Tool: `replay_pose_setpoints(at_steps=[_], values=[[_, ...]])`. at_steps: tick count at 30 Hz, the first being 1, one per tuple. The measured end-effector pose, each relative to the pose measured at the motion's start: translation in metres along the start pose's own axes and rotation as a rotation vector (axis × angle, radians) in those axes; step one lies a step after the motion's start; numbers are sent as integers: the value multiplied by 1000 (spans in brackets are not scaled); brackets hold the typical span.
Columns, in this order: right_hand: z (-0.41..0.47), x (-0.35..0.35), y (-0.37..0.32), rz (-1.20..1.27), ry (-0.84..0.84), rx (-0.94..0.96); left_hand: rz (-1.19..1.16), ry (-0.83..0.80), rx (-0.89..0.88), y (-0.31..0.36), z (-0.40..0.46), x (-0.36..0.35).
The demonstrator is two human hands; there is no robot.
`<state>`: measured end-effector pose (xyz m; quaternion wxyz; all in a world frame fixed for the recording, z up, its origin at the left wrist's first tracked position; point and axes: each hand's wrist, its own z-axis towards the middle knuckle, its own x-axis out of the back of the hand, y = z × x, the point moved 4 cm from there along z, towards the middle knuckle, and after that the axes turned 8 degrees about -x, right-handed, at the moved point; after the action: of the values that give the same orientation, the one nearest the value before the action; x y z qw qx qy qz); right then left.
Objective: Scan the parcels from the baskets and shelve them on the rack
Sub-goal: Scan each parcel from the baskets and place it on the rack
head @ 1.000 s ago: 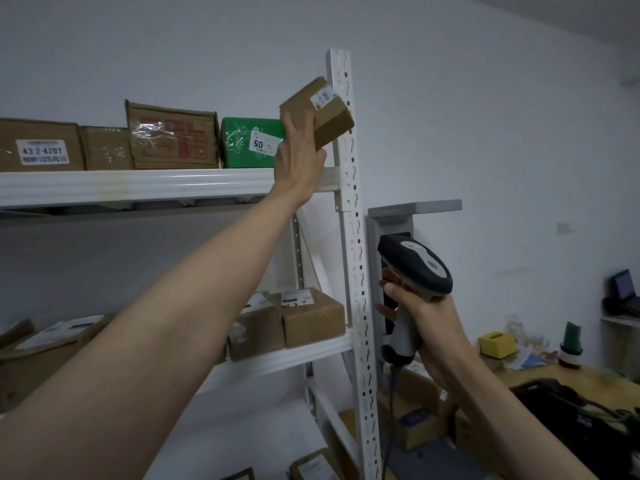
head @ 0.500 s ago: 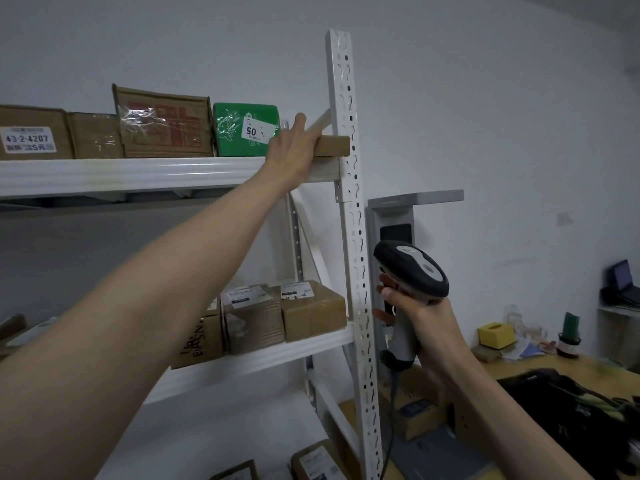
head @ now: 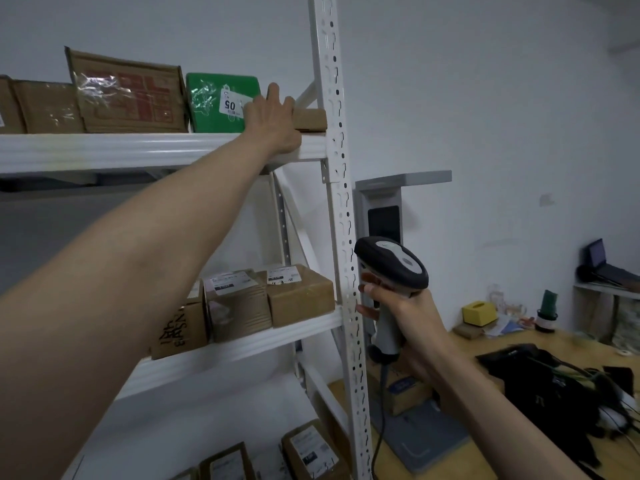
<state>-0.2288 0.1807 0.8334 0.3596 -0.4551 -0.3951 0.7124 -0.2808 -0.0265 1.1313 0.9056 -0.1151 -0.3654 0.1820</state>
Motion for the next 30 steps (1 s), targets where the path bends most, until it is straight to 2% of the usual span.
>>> replay_pose_setpoints(at_steps=[4, 8, 11, 13, 16, 18, 19, 21, 25, 30], values=[[1, 3, 9, 11, 8, -11, 3, 75, -31, -1, -17, -1], [5, 5, 23, 26, 34, -42, 38, 306, -37, 1, -49, -5], [8, 5, 37, 47, 74, -71, -47, 396, -154, 19, -81, -32], [9, 6, 46, 62, 92, -84, -181, 297, -290, 40, -105, -66], [7, 7, 61, 64, 93, -95, -400, -149, -349, 78, -139, -135], [6, 7, 71, 53, 99, -108, -422, -466, -312, 97, -156, -176], [6, 7, 76, 42, 101, -112, -407, -562, -311, 104, -162, -190], [5, 8, 85, 38, 99, -124, -361, -611, -319, 111, -166, -205], [-1, 6, 99, 49, 111, -163, -248, -578, -368, 104, -166, -209], [-8, -4, 111, 32, 118, -192, -229, -584, -354, 73, -179, -210]])
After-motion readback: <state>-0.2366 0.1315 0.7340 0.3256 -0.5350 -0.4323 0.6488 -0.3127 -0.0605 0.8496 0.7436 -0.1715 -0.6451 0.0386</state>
